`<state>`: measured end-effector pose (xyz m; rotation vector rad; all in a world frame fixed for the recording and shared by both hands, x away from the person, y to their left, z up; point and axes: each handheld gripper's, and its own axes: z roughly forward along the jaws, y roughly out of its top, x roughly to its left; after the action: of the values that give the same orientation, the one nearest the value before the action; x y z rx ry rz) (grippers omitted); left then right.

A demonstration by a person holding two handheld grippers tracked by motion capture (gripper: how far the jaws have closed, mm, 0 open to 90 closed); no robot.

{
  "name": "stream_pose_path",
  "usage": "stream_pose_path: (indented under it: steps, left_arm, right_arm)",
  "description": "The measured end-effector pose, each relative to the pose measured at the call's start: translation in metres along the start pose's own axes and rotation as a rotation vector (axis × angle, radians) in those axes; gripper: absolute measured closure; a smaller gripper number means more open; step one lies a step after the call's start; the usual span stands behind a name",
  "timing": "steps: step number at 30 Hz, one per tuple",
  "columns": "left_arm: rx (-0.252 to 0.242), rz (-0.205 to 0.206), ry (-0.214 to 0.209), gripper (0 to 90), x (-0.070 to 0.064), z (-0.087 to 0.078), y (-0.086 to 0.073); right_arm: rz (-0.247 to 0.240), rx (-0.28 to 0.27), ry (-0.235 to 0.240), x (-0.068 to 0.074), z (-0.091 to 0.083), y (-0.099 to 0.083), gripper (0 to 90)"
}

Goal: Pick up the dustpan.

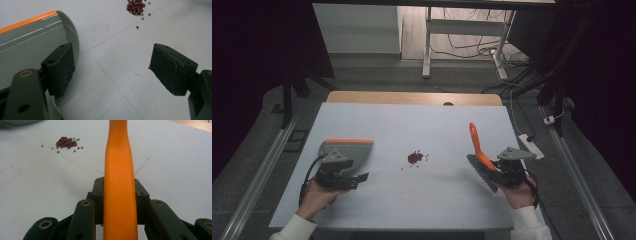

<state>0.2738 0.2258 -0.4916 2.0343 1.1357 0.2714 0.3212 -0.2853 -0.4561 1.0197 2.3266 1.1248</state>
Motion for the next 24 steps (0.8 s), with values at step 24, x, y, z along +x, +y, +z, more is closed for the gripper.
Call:
stream_pose_path:
  steps: [24]
  left_arm:
    - [0.054, 0.023, -0.010, 20.1, -0.0033, 0.0006, 0.0027]
  right_arm:
    - [-0.006, -0.005, -0.005, 0.0021, 0.0003, 0.0014, 70.2]
